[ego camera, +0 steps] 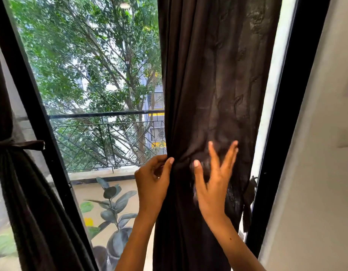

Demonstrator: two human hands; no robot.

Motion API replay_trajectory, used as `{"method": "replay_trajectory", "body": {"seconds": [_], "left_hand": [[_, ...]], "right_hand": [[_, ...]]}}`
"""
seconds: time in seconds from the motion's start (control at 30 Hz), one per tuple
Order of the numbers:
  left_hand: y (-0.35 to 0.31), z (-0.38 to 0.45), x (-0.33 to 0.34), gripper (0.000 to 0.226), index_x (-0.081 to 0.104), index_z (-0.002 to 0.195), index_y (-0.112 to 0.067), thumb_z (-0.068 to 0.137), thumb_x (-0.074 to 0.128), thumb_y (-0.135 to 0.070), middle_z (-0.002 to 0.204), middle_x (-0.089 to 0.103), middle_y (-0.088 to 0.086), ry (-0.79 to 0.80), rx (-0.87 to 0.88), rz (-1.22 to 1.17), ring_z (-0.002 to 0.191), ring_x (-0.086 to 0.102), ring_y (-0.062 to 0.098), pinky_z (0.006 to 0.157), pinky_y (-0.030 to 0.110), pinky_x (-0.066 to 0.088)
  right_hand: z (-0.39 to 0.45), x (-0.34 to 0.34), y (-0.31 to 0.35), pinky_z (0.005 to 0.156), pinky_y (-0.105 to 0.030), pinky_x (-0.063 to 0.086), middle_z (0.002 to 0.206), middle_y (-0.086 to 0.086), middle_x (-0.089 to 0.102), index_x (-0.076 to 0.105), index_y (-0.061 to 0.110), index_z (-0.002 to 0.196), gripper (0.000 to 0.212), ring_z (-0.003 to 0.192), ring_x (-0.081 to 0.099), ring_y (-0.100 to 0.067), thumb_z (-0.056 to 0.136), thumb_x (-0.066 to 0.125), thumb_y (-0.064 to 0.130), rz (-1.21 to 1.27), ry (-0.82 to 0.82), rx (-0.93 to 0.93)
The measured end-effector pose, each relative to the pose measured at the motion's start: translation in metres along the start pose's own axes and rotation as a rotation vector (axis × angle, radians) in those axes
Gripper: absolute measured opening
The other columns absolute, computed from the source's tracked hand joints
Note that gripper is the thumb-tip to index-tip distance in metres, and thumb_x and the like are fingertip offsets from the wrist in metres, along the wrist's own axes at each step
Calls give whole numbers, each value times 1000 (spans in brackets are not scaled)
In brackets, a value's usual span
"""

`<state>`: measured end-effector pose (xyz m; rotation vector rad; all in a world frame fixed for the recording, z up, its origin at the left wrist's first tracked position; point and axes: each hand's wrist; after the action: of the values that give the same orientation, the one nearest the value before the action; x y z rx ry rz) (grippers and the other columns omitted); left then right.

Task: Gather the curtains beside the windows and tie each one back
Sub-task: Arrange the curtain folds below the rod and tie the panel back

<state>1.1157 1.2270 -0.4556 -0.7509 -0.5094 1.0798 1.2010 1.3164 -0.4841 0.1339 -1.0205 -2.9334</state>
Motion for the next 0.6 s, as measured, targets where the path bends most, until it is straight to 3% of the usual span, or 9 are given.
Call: {"method": "replay_trajectory", "body": {"seconds": [0.1,0.17,0.27,0.37,0.47,0.53,0.6], "left_hand": [[3,2,-1,23,66,76,-32,83,69,-10,69,71,-13,34,-51,-41,68,66,0,68,22,54],[4,4,0,23,67,76,-31,83,69,-9,69,71,-14,55,-79,-60,70,67,2,71,25,55],[1,2,2,23,67,75,-30,82,70,-8,68,71,-16,41,-65,-60,68,67,1,68,19,54],[-4,-4,6,28,66,74,-33,78,74,-7,66,69,-22,16,-26,-7,66,67,-3,64,13,52],[-4,-12,9,35,64,78,-39,76,75,-5,69,69,-24,12,8,63,71,68,-3,68,18,54],[-4,-17,10,35,65,81,-38,76,74,-4,74,71,-19,6,23,82,74,69,-2,72,22,56],[-3,-20,9,31,67,83,-32,76,73,-3,77,72,-17,-9,34,85,75,69,-2,73,23,56]], "right_hand": [[14,0,-5,120,-38,9,159,-2,-3,7,25,152,97,147,-2,-10,79,63,57,101,-2,189],[19,1,-4,117,-38,26,156,-6,24,10,27,151,103,142,26,-8,74,73,50,351,74,319],[19,-2,-1,93,-25,51,120,-6,66,39,32,138,72,107,64,-6,76,76,26,443,86,330],[9,-2,3,79,-8,49,102,1,73,60,25,123,47,94,66,4,80,75,11,219,-95,175],[-6,1,7,70,2,40,92,-6,75,64,14,123,43,92,65,-6,82,71,3,112,-170,96],[-14,0,8,64,0,37,83,-11,73,62,13,125,46,89,61,-18,82,69,1,54,-156,38],[-21,-3,10,65,-2,40,91,-4,73,59,16,129,49,89,62,-16,83,70,6,51,-127,21]]}}
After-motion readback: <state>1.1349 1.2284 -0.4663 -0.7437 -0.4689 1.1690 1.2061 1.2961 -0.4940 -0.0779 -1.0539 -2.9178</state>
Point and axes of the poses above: each hand's wrist, its own z-axis towards the middle knuckle, its own x-axis out of the palm, y = z × x
